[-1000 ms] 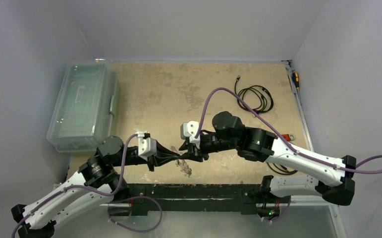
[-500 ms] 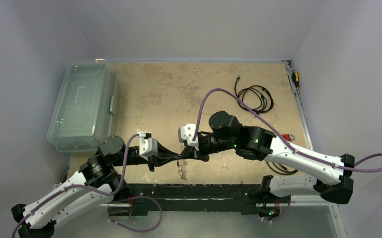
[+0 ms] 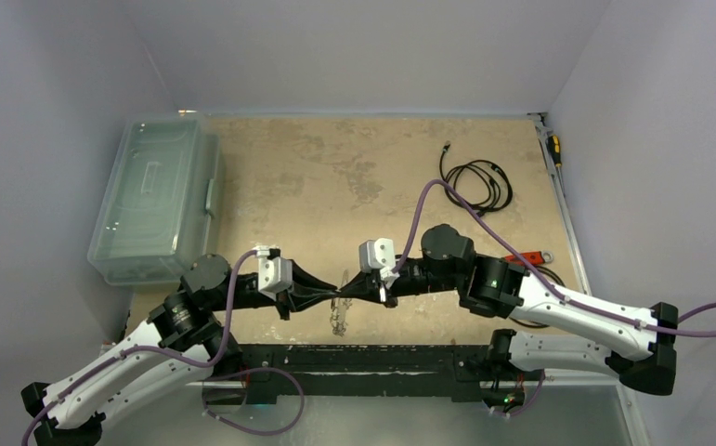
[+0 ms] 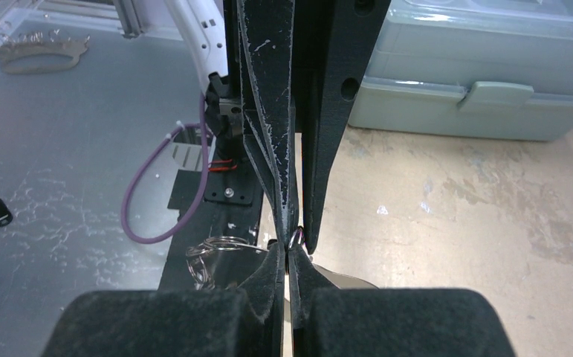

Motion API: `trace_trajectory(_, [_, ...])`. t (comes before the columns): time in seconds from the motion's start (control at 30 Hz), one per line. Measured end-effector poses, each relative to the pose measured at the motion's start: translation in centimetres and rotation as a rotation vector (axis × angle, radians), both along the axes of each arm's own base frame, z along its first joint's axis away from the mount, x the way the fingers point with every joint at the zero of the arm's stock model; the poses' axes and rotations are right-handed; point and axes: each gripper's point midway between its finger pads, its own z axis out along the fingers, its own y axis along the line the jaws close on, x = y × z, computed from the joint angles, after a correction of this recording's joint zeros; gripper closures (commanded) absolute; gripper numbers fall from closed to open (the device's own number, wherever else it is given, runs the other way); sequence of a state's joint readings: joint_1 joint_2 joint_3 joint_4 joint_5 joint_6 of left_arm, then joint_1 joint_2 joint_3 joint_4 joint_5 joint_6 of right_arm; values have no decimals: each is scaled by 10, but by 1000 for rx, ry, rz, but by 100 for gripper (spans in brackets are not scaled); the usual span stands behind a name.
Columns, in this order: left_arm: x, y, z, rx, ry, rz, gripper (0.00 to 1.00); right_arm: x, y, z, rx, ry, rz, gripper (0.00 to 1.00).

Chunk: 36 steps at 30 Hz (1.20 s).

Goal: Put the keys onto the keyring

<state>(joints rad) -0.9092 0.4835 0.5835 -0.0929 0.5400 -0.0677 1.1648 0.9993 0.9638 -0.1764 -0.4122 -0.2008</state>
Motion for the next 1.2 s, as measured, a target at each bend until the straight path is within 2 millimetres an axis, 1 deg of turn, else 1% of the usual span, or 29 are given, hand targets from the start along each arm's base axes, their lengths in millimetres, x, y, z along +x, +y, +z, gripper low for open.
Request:
trace_trajectory(0.23, [1, 1, -2, 5, 5, 7, 81, -3, 4, -1, 49, 28, 8, 100])
trace_trajectory(0.53, [0, 2, -2, 8, 9, 3, 79, -5, 5, -1, 70, 49, 13, 100])
trace_trajectory(0.77, [-1, 2, -1, 2, 18, 0, 65, -10, 5, 1, 79, 63, 35, 100])
trace_trajectory(0.93, [-1, 3, -1, 0, 21, 2, 58, -13, 6, 1, 85, 75, 47, 100])
trace_trajectory(1.07, [-1, 3, -1, 1, 25, 1, 55, -15, 6, 0, 98, 81, 57, 100])
trace_trajectory(1.1, [-1, 3, -1, 1, 26, 2, 57, -15, 6, 0, 100, 83, 56, 100])
trace_trajectory(1.13, [-1, 3, -1, 1, 25, 2, 65, -15, 6, 0, 103, 82, 56, 100])
trace_trajectory(1.2, [-3, 3, -1, 0, 28, -5, 85, -14, 6, 0, 111, 81, 52, 100])
